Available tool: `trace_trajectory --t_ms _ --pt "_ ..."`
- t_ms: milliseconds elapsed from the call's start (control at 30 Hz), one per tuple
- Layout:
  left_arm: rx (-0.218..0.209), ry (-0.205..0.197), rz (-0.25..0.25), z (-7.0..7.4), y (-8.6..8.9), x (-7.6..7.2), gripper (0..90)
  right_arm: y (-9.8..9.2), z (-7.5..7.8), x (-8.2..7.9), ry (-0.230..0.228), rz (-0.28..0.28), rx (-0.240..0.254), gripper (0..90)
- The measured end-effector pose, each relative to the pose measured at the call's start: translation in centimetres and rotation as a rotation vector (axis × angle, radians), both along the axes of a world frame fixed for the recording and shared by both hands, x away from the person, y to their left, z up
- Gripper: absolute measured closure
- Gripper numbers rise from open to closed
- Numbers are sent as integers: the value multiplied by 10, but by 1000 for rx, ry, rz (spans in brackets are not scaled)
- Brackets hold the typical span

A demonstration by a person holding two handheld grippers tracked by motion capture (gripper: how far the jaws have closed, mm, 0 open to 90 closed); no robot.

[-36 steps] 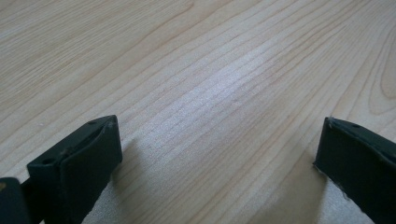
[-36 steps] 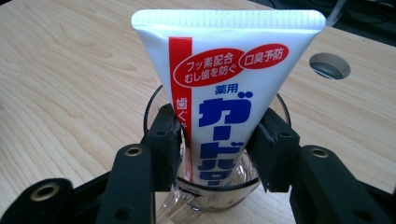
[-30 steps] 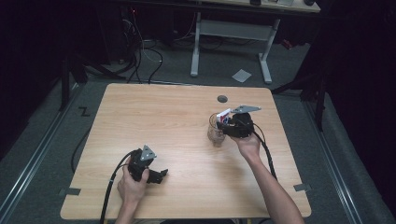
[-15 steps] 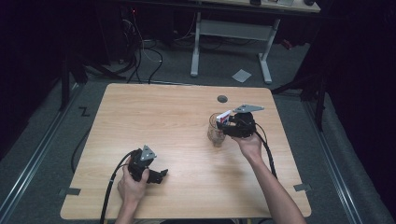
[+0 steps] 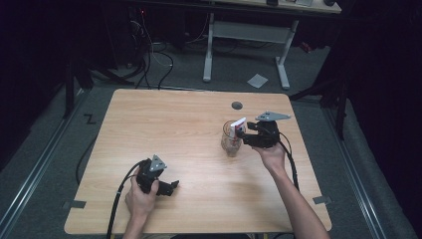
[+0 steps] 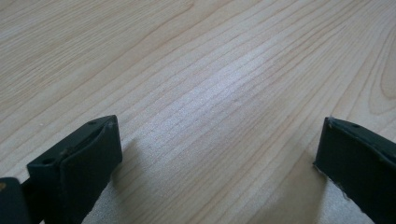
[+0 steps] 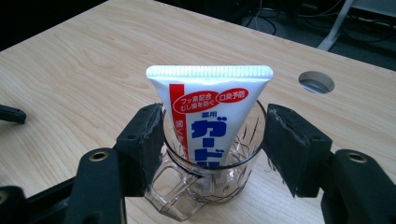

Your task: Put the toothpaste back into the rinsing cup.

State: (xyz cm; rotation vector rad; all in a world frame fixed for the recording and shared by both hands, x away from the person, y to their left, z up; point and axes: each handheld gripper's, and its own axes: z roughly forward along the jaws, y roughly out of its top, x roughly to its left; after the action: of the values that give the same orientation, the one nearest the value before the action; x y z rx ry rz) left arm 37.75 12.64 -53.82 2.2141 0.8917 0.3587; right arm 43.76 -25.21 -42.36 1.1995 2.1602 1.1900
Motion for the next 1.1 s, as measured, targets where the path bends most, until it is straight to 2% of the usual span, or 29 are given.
trace_trajectory --t_ms 233,500,600,900,1100 --pt "0 0 0 0 0 0 7 -7 3 -7 -14 -6 9 385" --pt "0 0 0 0 0 0 7 -17 3 -14 -6 -19 34 386" --pt "0 0 0 0 0 0 7 -19 4 -20 -37 -35 -1 399" --pt "0 0 0 0 0 0 7 -34 3 -29 -33 -67 31 403" --pt "0 0 0 0 0 0 7 -41 3 -34 -54 -81 41 404"
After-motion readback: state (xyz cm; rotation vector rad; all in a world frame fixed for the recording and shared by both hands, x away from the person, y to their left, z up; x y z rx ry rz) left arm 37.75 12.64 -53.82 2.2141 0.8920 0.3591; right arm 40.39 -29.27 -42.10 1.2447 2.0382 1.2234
